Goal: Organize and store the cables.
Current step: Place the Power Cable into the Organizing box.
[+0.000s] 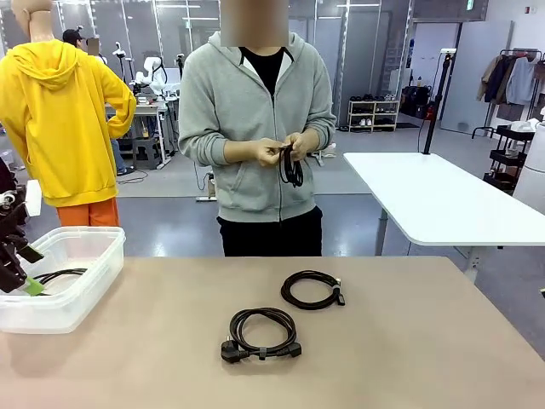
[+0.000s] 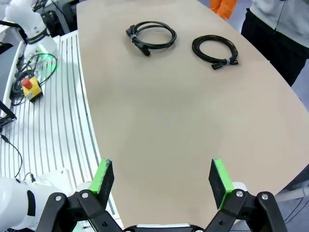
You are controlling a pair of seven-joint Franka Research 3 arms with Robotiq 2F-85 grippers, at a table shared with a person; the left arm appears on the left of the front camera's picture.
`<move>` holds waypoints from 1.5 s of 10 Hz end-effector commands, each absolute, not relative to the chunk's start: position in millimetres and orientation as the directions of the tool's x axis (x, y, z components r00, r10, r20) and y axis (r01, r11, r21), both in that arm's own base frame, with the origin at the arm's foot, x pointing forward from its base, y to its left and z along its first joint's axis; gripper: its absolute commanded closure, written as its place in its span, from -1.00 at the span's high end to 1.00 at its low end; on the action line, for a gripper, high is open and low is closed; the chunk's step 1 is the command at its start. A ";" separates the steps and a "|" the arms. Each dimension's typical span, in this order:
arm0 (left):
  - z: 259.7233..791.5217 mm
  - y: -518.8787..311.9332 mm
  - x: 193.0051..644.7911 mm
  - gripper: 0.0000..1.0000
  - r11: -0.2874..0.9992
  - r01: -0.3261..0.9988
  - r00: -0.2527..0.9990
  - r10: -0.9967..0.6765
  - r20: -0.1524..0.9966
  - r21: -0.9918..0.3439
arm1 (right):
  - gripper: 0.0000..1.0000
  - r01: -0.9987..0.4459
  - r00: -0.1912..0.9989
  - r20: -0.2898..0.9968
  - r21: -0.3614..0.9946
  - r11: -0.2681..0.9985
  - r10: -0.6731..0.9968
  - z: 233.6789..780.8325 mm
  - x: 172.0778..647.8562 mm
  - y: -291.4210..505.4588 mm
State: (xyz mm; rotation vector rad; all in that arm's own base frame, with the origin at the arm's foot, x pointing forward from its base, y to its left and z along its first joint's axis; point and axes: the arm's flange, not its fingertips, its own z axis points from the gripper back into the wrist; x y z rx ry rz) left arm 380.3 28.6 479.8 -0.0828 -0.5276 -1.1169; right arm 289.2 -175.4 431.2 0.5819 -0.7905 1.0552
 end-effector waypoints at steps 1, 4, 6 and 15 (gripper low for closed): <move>478.9 28.6 380.6 1.00 0.453 0.871 0.332 -0.828 0.453 0.190 | 1.00 -0.913 0.278 0.803 0.049 0.405 0.527 439.8 291.1 -169.8; 478.9 28.6 380.6 1.00 0.453 0.871 0.332 -0.828 0.453 0.190 | 1.00 -0.913 0.278 0.803 0.049 0.405 0.527 439.8 291.1 -169.8; 478.9 28.6 380.6 1.00 0.453 0.871 0.332 -0.828 0.453 0.190 | 1.00 -0.913 0.278 0.803 0.049 0.405 0.527 439.8 291.1 -169.8; 467.5 -195.5 307.6 1.00 0.183 0.932 0.090 -0.954 0.287 0.314 | 1.00 -0.913 0.278 0.803 0.049 0.405 0.527 439.8 291.1 -169.8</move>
